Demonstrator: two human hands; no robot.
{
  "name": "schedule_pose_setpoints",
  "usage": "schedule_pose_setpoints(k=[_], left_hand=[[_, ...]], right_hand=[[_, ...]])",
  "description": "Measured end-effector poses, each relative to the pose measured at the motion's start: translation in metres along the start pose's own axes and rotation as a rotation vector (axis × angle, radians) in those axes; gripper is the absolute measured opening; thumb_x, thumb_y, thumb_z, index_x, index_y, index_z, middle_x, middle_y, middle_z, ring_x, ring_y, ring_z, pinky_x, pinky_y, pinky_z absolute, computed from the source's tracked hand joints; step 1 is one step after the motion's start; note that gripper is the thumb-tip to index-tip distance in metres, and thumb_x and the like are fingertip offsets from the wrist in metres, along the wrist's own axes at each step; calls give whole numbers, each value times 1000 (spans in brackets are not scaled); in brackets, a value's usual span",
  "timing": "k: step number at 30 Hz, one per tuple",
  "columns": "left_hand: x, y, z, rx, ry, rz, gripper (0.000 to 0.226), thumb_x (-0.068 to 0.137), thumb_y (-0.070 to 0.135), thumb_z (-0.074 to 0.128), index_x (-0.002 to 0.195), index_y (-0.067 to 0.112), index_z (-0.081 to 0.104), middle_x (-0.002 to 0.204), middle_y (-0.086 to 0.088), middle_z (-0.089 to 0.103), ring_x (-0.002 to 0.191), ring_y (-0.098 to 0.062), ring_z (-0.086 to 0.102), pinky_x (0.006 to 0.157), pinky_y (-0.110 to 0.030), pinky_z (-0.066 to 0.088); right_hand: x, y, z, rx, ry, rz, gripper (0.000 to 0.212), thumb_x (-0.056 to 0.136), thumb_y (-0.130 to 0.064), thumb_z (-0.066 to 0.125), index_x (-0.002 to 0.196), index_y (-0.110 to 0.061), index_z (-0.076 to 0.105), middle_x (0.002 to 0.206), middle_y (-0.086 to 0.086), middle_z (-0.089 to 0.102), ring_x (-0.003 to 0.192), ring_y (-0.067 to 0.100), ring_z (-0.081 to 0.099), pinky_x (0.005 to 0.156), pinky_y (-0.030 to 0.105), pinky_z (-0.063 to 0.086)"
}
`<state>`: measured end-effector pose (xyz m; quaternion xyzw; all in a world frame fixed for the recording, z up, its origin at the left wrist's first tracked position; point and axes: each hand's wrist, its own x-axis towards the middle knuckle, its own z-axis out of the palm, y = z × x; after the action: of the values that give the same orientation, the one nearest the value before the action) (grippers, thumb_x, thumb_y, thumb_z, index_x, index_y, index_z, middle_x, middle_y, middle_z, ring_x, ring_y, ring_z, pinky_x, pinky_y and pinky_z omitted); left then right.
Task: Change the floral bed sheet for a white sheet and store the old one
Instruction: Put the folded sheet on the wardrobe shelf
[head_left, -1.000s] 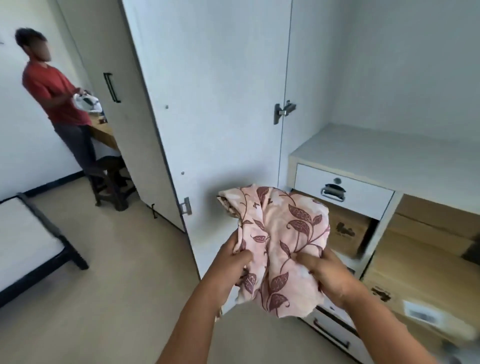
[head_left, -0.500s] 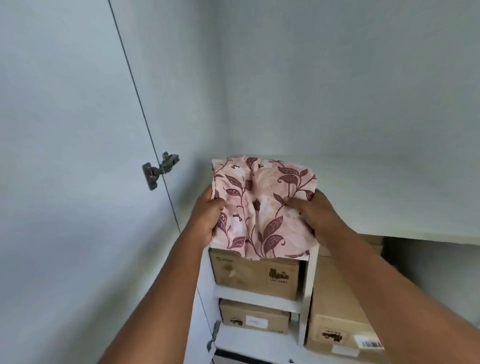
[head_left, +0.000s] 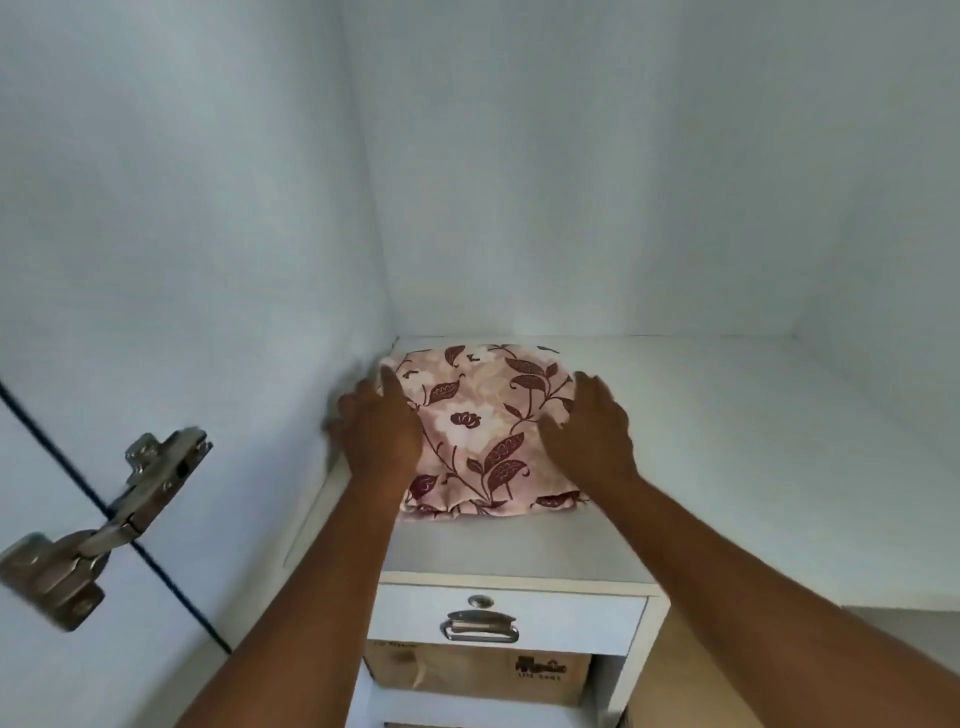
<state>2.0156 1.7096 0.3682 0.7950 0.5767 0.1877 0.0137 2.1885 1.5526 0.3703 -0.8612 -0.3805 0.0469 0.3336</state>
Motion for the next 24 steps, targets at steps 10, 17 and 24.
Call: schedule_pose_setpoints(k=[10, 17, 24], left_hand=[[26, 3, 53, 41, -326, 342, 73, 89, 79, 7, 155, 46, 3, 168, 6, 6, 154, -26, 6, 120, -60, 13], [24, -15, 50, 79, -261, 251, 71, 94, 74, 10, 156, 42, 13, 167, 0, 14, 153, -29, 14, 117, -62, 15], [-40, -19, 35, 92, -81, 274, 68, 96, 64, 20, 147, 25, 43, 153, -10, 44, 143, -35, 37, 111, -59, 32]], right_hand=[[13, 6, 56, -432, -201, -194, 80, 91, -80, 27, 160, -41, 14, 171, 1, 6, 157, 30, 2, 124, 54, 9], [10, 1, 53, -446, -288, -160, 86, 91, -81, 26, 162, -37, 7, 171, 4, -4, 156, 32, -9, 123, 60, 1], [-47, 5, 31, -447, -273, -192, 81, 96, -74, 27, 162, -32, 6, 171, 8, -9, 156, 33, -11, 123, 61, -1]])
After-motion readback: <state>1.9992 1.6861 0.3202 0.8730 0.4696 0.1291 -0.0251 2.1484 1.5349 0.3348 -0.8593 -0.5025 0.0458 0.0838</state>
